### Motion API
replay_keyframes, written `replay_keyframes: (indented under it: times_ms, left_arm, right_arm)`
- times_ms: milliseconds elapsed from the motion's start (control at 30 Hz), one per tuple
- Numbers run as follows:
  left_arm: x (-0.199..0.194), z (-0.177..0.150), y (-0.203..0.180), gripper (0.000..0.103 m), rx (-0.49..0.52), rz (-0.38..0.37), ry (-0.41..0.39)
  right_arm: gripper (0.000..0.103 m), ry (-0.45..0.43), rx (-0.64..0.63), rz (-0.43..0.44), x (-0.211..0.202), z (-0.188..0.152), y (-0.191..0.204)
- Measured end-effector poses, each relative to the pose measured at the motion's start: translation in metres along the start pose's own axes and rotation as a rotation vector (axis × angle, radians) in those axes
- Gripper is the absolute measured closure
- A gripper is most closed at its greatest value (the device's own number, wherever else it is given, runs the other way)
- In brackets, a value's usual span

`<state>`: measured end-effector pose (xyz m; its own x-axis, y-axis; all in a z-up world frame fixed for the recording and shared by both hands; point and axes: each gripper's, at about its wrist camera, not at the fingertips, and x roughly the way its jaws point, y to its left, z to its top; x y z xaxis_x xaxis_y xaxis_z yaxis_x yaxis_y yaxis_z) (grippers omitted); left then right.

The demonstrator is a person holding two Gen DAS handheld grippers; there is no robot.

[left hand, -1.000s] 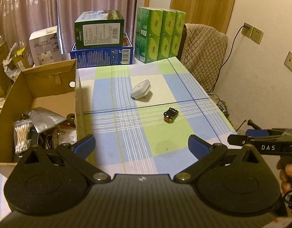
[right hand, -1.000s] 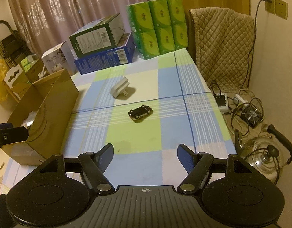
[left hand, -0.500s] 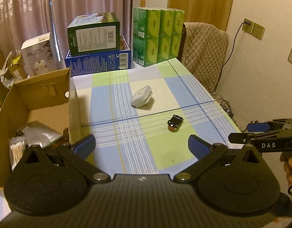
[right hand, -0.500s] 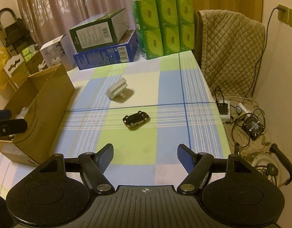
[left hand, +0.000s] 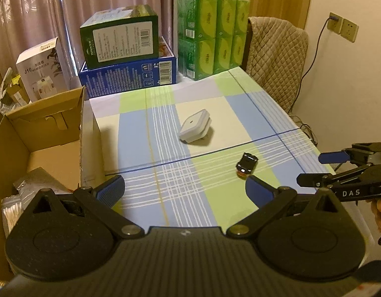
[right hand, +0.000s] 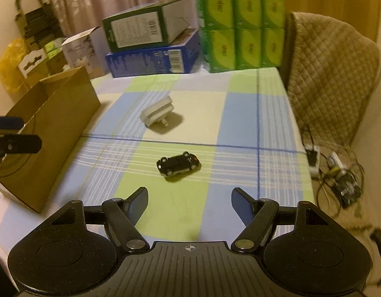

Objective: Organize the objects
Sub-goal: 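Grasp the white square plug with the left tool while the right tool grasps the black toy car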

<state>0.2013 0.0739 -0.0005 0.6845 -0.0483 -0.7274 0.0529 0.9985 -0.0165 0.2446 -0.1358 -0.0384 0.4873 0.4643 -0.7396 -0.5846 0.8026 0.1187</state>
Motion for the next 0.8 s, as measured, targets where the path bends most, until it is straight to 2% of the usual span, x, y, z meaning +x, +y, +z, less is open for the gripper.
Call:
replay_keyframes:
  times_ms: [133, 267, 467, 800]
  left_arm:
    - [0.013, 0.004, 0.005, 0.001, -0.003, -0.002, 0.005]
    - [0.023, 0.009, 0.007, 0.001, -0.002, -0.01, 0.008]
    - [0.039, 0.013, 0.01, 0.001, 0.007, -0.017, 0.017]
    - [0.057, 0.015, 0.011, 0.001, 0.0, -0.031, 0.028]
  right_arm:
    - [0.03, 0.002, -0.077, 0.05, 0.026, 0.005, 0.003]
    - [0.023, 0.015, -0.131, 0.088, 0.057, 0.01, 0.001]
    - [0.022, 0.045, -0.15, 0.12, 0.096, 0.017, -0.01]
    - [0.022, 0.08, -0.15, 0.211, 0.136, 0.027, -0.02]
